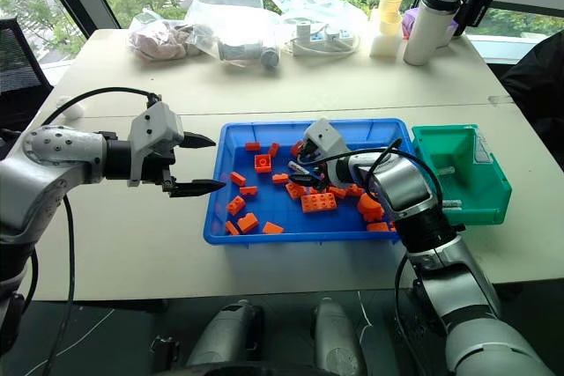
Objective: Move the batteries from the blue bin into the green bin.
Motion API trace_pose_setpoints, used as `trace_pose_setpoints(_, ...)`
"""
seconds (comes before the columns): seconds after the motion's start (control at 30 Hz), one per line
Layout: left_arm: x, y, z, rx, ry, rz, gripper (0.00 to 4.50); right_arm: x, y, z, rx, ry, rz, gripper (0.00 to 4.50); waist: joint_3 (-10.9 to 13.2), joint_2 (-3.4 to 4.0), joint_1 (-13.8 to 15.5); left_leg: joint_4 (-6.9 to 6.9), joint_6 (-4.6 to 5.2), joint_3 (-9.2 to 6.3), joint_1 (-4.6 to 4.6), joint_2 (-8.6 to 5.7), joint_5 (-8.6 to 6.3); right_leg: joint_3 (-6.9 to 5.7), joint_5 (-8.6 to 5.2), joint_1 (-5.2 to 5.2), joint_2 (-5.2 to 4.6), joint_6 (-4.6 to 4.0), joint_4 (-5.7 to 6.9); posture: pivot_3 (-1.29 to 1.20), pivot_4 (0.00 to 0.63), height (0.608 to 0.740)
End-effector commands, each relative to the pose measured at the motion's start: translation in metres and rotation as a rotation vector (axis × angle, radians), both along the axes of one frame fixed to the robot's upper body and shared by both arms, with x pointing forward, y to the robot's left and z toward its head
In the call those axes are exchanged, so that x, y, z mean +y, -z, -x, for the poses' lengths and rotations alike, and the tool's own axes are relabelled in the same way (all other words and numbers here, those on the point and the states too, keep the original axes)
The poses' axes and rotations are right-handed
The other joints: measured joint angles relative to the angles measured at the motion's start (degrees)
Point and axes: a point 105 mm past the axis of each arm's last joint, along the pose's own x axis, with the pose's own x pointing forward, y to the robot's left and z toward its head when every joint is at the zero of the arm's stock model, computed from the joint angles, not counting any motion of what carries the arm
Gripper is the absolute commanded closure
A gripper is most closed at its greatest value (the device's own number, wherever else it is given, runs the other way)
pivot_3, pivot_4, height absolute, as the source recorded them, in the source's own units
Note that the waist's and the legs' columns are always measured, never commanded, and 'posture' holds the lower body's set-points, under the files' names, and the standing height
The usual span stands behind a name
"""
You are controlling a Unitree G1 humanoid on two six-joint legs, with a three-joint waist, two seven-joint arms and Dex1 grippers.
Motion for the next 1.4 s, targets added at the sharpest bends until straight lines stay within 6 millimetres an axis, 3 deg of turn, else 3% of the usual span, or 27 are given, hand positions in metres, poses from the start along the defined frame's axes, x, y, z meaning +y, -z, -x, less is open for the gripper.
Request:
trace_pose_setpoints(0.03, 0.000, -0.007, 0.002, -0.034, 0.002, -0.002, 0.00, 0.001, -0.005, -0.002, -0.026, -0.007, 0.012, 2.99, 0.0, 0.00, 0.2, 0.00, 0.00, 0.00, 0.00, -0.01, 0.00, 0.00, 0.00, 0.00, -0.01, 0.00, 0.00, 0.00, 0.150, 0.740)
trace_pose_setpoints(0.07, 0.000, -0.007, 0.002, -0.034, 0.002, -0.002, 0.00, 0.001, -0.007, -0.003, -0.032, -0.005, 0.011, 3.40, 0.0, 0.00, 0.2, 0.00, 0.00, 0.00, 0.00, -0.01, 0.00, 0.00, 0.00, 0.01, -0.02, 0.00, 0.00, 0.00, 0.150, 0.740)
trace_pose_setpoints(0.27, -0.001, -0.008, 0.002, -0.036, 0.008, 0.006, 0.00, -0.003, -0.026, -0.004, -0.083, 0.008, -0.014, 3.40, 0.0, 0.00, 0.1, 0.00, 0.00, 0.00, 0.00, -0.01, 0.00, 0.00, 0.00, -0.01, -0.02, 0.00, 0.00, 0.00, 0.150, 0.740)
trace_pose_setpoints(0.47, -0.019, -0.021, 0.004, -0.042, 0.066, 0.126, 0.00, -0.031, -0.082, -0.004, -0.177, 0.134, -0.191, 3.40, 0.0, 0.01, 0.4, 0.00, 0.00, -0.01, -0.02, -0.02, 0.00, 0.00, 0.00, -0.01, -0.04, 0.00, -0.01, 0.00, 0.150, 0.740)
trace_pose_setpoints(0.63, -0.024, -0.023, 0.000, -0.038, 0.080, 0.146, 0.00, -0.056, -0.109, 0.010, -0.214, 0.186, -0.278, 3.40, 0.0, 0.01, 0.3, 0.00, 0.00, -0.02, -0.03, -0.03, 0.00, -0.01, 0.00, 0.00, -0.06, 0.00, -0.01, 0.00, 0.150, 0.740)
trace_pose_setpoints(0.77, -0.022, -0.021, -0.004, -0.037, 0.083, 0.132, 0.00, -0.040, -0.095, 0.015, -0.179, 0.144, -0.275, 3.40, 0.0, 0.01, -0.2, -0.01, 0.00, 0.01, 0.01, 0.00, 0.00, 0.01, 0.00, 0.01, -0.04, 0.00, 0.00, 0.00, 0.150, 0.740)
trace_pose_setpoints(0.83, -0.019, -0.022, -0.008, -0.049, 0.066, 0.123, 0.00, -0.024, -0.083, 0.017, -0.127, 0.105, -0.284, 2.89, 0.0, 0.01, -0.3, -0.02, 0.00, 0.02, 0.02, 0.04, 0.00, 0.01, 0.00, 0.00, 0.03, 0.00, 0.03, 0.00, 0.150, 0.740)
trace_pose_setpoints(0.87, -0.017, -0.023, -0.009, -0.053, 0.061, 0.119, 0.00, -0.016, -0.075, 0.018, -0.113, 0.079, -0.261, 2.59, 0.0, 0.01, -0.3, -0.02, 0.00, 0.01, 0.02, 0.05, 0.00, 0.02, 0.00, -0.02, 0.05, 0.00, 0.06, 0.00, 0.150, 0.740)
trace_pose_setpoints(1.03, -0.014, -0.021, -0.006, -0.052, 0.056, 0.103, 0.00, 0.002, -0.045, 0.013, -0.084, 0.024, -0.135, 0.05, 0.0, 0.00, 0.0, -0.01, 0.00, 0.06, 0.01, 0.00, 0.00, 0.03, 0.00, -0.07, -0.02, 0.00, 0.11, 0.00, 0.150, 0.740)
trace_pose_setpoints(1.4, -0.007, -0.008, 0.010, -0.025, 0.025, 0.027, 0.00, -0.003, -0.024, -0.001, -0.046, 0.039, -0.033, 0.05, 0.0, 0.00, 0.1, 0.00, 0.00, 0.03, 0.00, -0.01, 0.00, 0.02, 0.00, -0.06, -0.04, 0.00, 0.08, 0.00, 0.150, 0.740)
